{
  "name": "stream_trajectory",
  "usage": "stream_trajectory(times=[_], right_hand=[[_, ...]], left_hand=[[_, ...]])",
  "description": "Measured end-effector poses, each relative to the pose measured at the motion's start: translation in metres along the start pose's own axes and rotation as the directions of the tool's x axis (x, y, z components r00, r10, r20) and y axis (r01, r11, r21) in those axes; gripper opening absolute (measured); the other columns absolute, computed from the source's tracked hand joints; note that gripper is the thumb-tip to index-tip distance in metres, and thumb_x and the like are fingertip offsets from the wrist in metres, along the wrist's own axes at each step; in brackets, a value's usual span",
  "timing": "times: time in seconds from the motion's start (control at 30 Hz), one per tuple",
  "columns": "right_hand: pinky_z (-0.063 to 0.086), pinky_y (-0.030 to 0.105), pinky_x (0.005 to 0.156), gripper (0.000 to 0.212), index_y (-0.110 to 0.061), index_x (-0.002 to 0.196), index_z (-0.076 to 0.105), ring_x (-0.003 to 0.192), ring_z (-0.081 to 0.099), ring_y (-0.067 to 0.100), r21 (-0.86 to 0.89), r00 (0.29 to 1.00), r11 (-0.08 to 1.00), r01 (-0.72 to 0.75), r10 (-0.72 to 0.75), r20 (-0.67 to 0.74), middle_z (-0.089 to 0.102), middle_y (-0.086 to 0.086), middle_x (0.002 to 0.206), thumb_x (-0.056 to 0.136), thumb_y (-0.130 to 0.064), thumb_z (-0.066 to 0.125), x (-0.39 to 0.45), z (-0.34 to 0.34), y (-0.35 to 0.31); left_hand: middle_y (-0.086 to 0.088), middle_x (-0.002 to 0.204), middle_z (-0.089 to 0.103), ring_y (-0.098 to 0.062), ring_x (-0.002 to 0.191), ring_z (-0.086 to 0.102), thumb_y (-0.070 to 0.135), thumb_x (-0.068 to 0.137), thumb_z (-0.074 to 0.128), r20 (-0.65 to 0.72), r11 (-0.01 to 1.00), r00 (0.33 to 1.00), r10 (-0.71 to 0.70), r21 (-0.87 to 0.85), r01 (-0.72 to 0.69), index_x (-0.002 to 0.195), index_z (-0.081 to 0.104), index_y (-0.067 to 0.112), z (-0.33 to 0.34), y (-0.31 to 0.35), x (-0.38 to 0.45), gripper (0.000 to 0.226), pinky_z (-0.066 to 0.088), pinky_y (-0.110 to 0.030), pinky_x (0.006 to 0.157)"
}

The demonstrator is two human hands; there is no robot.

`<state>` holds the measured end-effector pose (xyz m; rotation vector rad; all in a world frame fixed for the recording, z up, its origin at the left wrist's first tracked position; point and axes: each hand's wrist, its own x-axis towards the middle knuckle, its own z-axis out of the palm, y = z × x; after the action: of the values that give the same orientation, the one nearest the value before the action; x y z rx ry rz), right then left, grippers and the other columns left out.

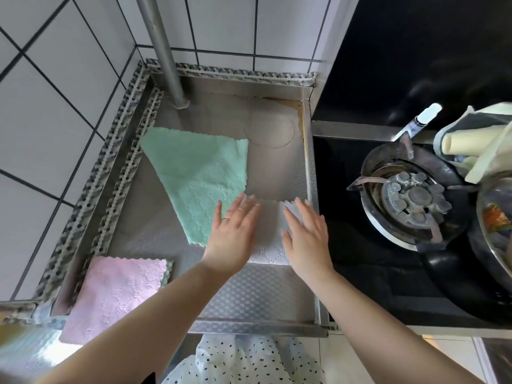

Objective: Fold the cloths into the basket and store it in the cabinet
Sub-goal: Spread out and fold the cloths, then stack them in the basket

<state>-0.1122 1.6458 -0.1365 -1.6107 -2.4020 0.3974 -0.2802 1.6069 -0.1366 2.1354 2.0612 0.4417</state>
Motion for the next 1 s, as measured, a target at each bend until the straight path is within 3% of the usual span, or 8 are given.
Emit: stream_trajectory(times=[0.07,0.17,0.53,0.63,0.7,0.83,0.93,1.0], right_hand=[[0.01,0.047,0.115,0.049,-0.016,0.144,0.036,0.146,0.013,0.023,-0.065,0.993,0.996,0.058,-0.051,0.105,0.023,0.005,0.156,0.097,-0.026,0.043,0.009,0.009,-0.013],[-0.003,0.047,0.117,0.052,-0.022,0.149,0.019,0.147,-0.003,0.016,-0.102,0.972,0.994,0.05,-0.025,0.233,0.008,-0.002,0.159,0.1,-0.031,0.029,0.019,0.029,-0.026],[-0.002,0.051,0.115,0.065,-0.026,0.15,0.009,0.146,-0.006,0.02,-0.232,0.976,0.972,0.042,0.011,0.219,0.0,0.002,0.16,0.092,-0.054,0.016,0.007,0.043,0.009],[-0.005,0.048,0.116,0.064,-0.026,0.151,0.005,0.146,-0.012,0.019,-0.2,0.964,0.979,0.046,0.01,0.266,-0.006,0.002,0.159,0.095,-0.052,0.024,0.011,0.038,0.007],[-0.002,0.041,0.118,0.065,-0.023,0.15,0.012,0.146,-0.009,0.02,-0.058,0.965,0.998,0.0,0.015,0.263,-0.004,0.004,0.159,0.095,-0.045,0.038,0.014,0.031,0.006],[0.012,0.021,0.113,0.064,-0.021,0.145,0.032,0.144,0.013,0.013,0.388,0.953,0.873,-0.295,0.237,0.19,0.015,0.0,0.157,0.089,-0.026,0.061,0.002,0.017,0.002],[0.025,0.026,0.112,0.056,-0.021,0.138,0.043,0.135,0.034,0.012,0.591,0.885,0.661,-0.462,0.383,0.264,0.038,-0.001,0.146,0.086,-0.017,0.064,-0.003,0.01,0.0],[0.033,0.028,0.108,0.049,-0.021,0.133,0.05,0.128,0.042,0.013,0.673,0.837,0.52,-0.526,0.455,0.303,0.047,0.001,0.138,0.086,-0.013,0.063,0.0,0.005,-0.002]], left_hand=[[0.0,0.159,0.009,-0.018,0.147,-0.002,0.025,0.098,0.036,0.197,0.996,0.98,0.003,0.088,-0.021,0.15,0.014,0.016,0.009,0.005,0.006,0.058,-0.01,-0.052,0.114],[0.004,0.158,-0.013,-0.013,0.143,-0.02,0.037,0.1,0.016,0.344,0.981,0.931,-0.123,0.185,0.062,0.149,-0.009,0.019,0.026,0.001,0.009,0.058,-0.016,-0.052,0.111],[0.004,0.151,-0.025,-0.015,0.138,-0.029,0.051,0.089,-0.01,0.325,0.984,0.935,-0.142,0.145,0.099,0.147,-0.016,0.017,0.039,-0.013,0.002,0.067,-0.017,-0.044,0.114],[0.002,0.155,-0.017,-0.016,0.142,-0.021,0.045,0.098,0.013,0.289,0.991,0.949,-0.123,0.086,0.102,0.149,-0.009,0.016,0.035,-0.012,0.003,0.063,-0.015,-0.039,0.116],[-0.004,0.158,-0.001,-0.02,0.146,-0.004,0.026,0.096,0.041,0.186,0.977,0.973,-0.139,-0.136,0.165,0.15,0.005,0.014,0.028,-0.013,0.001,0.066,-0.005,-0.033,0.117],[-0.004,0.152,0.029,-0.017,0.14,0.028,0.003,0.09,0.05,0.162,0.744,0.911,-0.379,-0.532,0.404,0.146,0.03,0.012,0.013,-0.014,-0.017,0.06,0.018,-0.02,0.112],[0.013,0.119,0.056,-0.001,0.108,0.054,0.013,0.094,0.052,0.266,0.582,0.856,-0.444,-0.64,0.501,0.133,0.052,0.017,0.005,-0.011,-0.023,0.039,0.043,-0.022,0.093],[0.025,0.084,0.063,0.008,0.073,0.056,0.011,0.091,0.051,0.3,0.519,0.838,-0.455,-0.675,0.524,0.098,0.068,0.03,-0.001,-0.011,-0.019,0.027,0.041,-0.014,0.07]])
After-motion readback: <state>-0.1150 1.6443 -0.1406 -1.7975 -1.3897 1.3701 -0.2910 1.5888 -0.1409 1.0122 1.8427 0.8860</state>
